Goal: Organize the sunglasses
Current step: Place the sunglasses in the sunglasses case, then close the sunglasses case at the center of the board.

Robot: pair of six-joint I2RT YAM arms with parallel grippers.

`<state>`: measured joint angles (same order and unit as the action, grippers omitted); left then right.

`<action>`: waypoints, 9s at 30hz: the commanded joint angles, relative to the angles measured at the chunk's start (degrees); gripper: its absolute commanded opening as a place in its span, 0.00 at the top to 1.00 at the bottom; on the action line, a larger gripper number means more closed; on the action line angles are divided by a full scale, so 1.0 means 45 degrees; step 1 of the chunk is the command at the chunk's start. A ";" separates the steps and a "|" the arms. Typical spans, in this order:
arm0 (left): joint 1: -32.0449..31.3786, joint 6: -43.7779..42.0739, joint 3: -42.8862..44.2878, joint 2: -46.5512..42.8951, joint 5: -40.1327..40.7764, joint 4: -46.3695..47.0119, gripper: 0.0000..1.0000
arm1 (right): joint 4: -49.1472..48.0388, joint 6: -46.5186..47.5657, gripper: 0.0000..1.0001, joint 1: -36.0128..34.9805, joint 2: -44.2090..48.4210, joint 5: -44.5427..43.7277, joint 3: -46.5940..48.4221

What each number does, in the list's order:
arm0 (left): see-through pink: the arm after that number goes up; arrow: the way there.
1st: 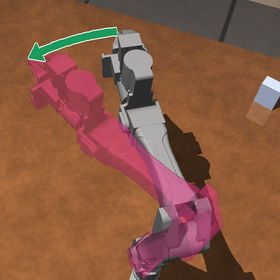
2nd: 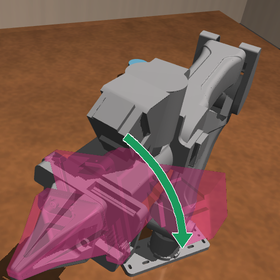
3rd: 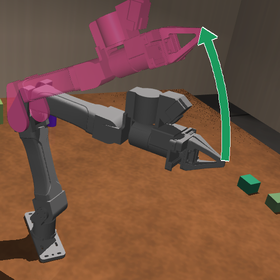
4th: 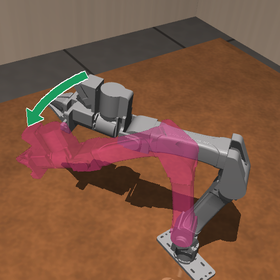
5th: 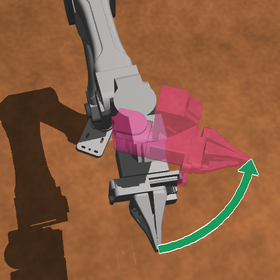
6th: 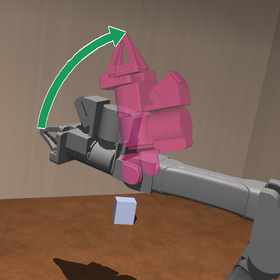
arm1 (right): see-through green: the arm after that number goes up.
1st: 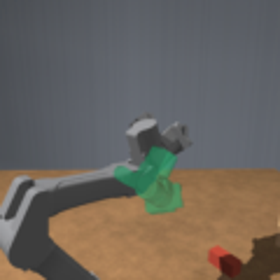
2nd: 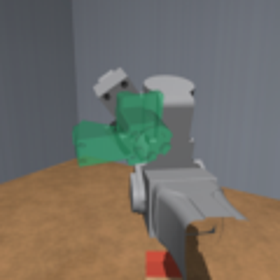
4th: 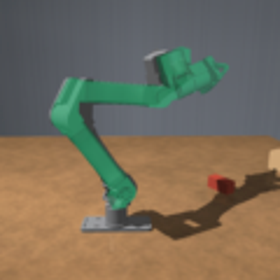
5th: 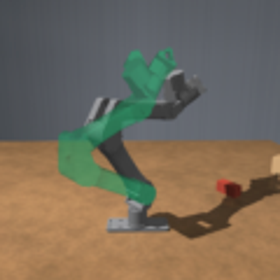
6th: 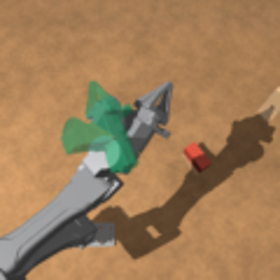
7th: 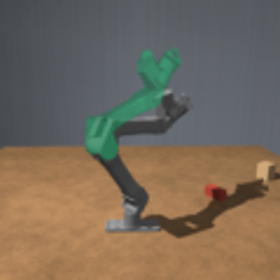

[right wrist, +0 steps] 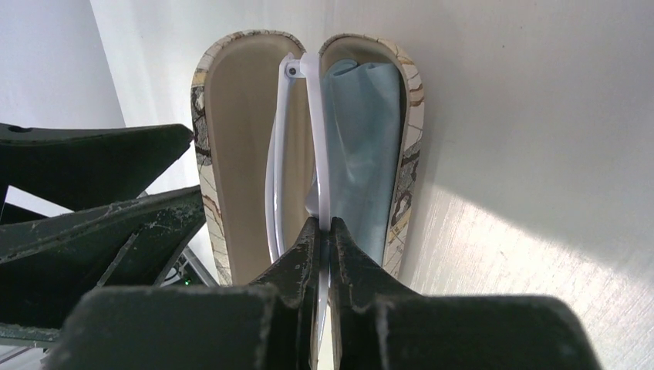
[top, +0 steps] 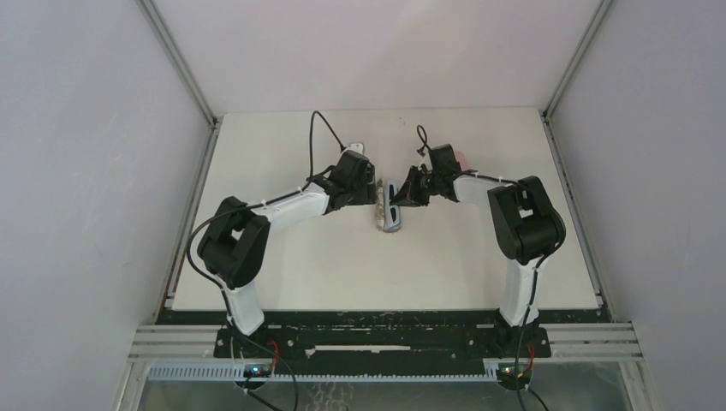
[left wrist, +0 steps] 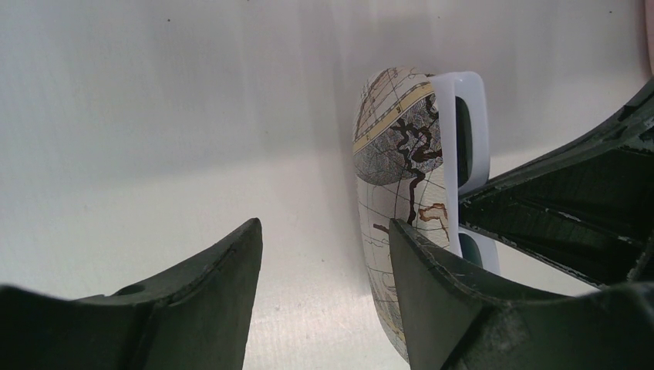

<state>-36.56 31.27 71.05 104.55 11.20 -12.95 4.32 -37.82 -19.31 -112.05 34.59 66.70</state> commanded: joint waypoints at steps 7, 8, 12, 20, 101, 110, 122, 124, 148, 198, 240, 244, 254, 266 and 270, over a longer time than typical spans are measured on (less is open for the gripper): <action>-0.0003 -0.0198 0.0575 -0.0187 -0.0323 0.0285 0.34 | -0.0171 -0.0013 1.00 -0.0196 -0.0513 -0.0188 0.0823; -0.0002 -0.0191 0.0559 -0.0204 -0.0321 0.0298 0.34 | -0.0172 -0.0013 1.00 -0.0195 -0.0552 -0.0204 0.0823; -0.0002 -0.0171 0.0478 -0.0245 -0.0331 0.0338 0.34 | -0.0173 0.0038 1.00 -0.0239 -0.0778 -0.0225 0.0823; -0.0002 -0.0191 0.0460 -0.0246 -0.0351 0.0339 0.34 | 0.0235 0.0369 0.86 -0.0299 -0.0582 -0.0445 0.1153; -0.0041 0.0402 -0.0764 -0.1205 -0.2334 0.2663 0.36 | 0.1580 0.1569 0.95 -0.0552 -0.0668 -0.1649 0.1282; -0.0135 0.0454 -0.0523 -0.0439 -0.2806 0.2660 0.45 | 0.1649 0.1614 0.95 -0.0495 -0.0406 -0.1637 0.1236; -0.0274 0.0504 -0.0313 0.0015 -0.3056 0.2653 0.58 | 0.1687 0.1614 0.95 -0.0440 0.0043 -0.1487 0.1141; -0.0294 0.0514 -0.0294 0.0028 -0.3087 0.2644 0.59 | 0.1697 0.1613 0.95 -0.0402 0.0240 -0.1408 0.1090; -0.0314 0.0438 0.0016 0.0145 -0.3131 0.2419 0.62 | 0.2031 0.2062 0.91 -0.0042 0.0594 -0.1679 0.0627; -0.0392 0.0371 0.0148 0.0027 -0.3093 0.2159 0.67 | 0.1839 0.2194 0.87 0.0033 0.1631 -0.1887 0.0265; -0.1315 0.0275 0.1123 0.0990 -0.2574 0.1209 0.67 | 0.0212 0.1454 0.94 0.0424 -0.0224 -0.0618 -0.0332; -0.1416 0.0276 0.1306 0.1200 -0.2540 0.1125 0.67 | 0.0213 0.1468 0.94 0.0442 -0.0254 -0.0648 -0.0329; -0.1524 0.0292 0.1406 0.1682 -0.2569 0.1081 0.67 | 0.0223 0.1455 0.94 0.0507 -0.0200 -0.0671 -0.0329; -0.1540 0.0015 0.1268 0.1348 -0.2076 0.0846 0.66 | 0.0408 0.1550 0.93 0.0645 0.0493 -0.1297 -0.0645; -0.1539 -0.0405 0.1305 0.0493 -0.1451 0.0508 0.54 | 0.0466 0.1692 0.88 0.0825 0.1571 -0.1924 -0.1160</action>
<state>-43.24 32.21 76.05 111.96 1.41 -7.46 7.44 -30.83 -16.51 -111.63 29.47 63.16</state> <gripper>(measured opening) 0.412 0.096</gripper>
